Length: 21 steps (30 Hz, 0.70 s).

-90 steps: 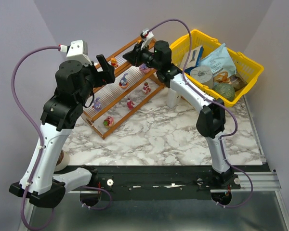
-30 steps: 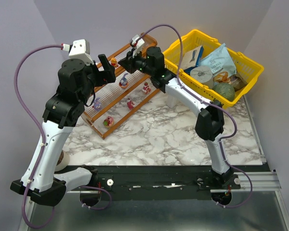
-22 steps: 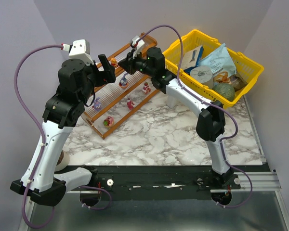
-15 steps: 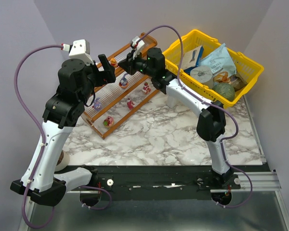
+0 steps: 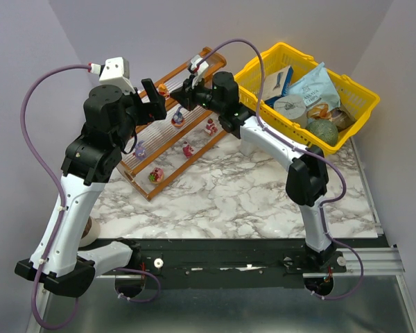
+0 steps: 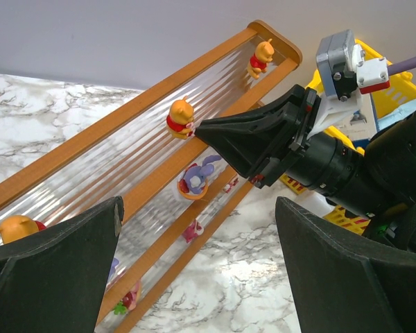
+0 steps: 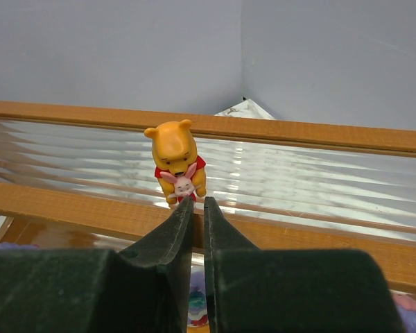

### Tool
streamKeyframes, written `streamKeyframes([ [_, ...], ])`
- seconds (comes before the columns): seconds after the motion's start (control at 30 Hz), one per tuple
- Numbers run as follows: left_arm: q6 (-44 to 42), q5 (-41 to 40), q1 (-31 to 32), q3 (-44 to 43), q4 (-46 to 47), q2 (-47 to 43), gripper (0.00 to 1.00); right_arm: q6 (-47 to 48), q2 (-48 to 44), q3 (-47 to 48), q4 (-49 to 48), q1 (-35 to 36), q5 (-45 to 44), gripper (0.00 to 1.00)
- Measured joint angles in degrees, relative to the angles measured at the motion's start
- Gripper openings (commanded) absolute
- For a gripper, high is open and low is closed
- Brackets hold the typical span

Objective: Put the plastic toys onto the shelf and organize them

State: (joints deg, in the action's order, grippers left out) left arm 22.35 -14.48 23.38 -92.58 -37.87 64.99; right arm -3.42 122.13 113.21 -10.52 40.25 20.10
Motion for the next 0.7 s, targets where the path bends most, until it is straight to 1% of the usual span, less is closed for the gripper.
streamKeyframes([
  [0.17, 0.0, 0.0, 0.0, 0.0, -0.1, -0.1, 0.99, 0.5, -0.5, -0.7, -0.5, 0.1, 0.0, 0.19],
  [0.27, 0.0, 0.0, 0.0, 0.0, -0.1, -0.2, 0.99, 0.6, -1.6, -2.2, -0.6, 0.2, -0.4, 0.32],
  [0.3, 0.0, 0.0, 0.0, 0.2, -0.1, -0.4, 0.99, 0.5, -2.4, -3.3, -0.7, 0.2, -0.6, 0.44],
  [0.37, 0.0, 0.0, 0.0, 0.4, -0.2, -0.7, 0.99, 0.7, -5.0, -6.2, -0.5, 0.3, -1.0, 0.55],
  [0.4, 0.0, 0.0, 0.0, 0.4, -0.4, -0.8, 0.99, 0.5, -6.8, -8.1, -0.1, 0.3, -1.5, 0.67],
  [0.47, 0.0, 0.0, 0.0, 0.4, -1.0, -1.0, 0.99, 0.4, -11.2, -12.3, 0.8, 0.3, -3.2, 0.83],
  [0.5, 0.0, 0.0, 0.0, 0.5, -1.4, -1.2, 0.99, 0.2, -13.8, -14.7, 1.2, 0.3, -4.3, 0.96],
  [0.53, 0.0, 0.0, 0.0, 0.5, -1.7, -1.3, 0.99, 0.4, -16.9, -17.2, 1.6, 0.3, -5.6, 1.0],
  [0.63, 0.0, -0.1, 0.0, 0.9, -2.9, -2.1, 0.99, 0.2, -25.7, -21.6, 4.3, 0.4, -9.9, 1.0],
  [0.7, 0.0, -0.1, 0.0, 1.7, -3.8, -3.2, 0.99, 0.2, -31.1, -22.3, 7.6, 0.4, -13.1, 1.0],
])
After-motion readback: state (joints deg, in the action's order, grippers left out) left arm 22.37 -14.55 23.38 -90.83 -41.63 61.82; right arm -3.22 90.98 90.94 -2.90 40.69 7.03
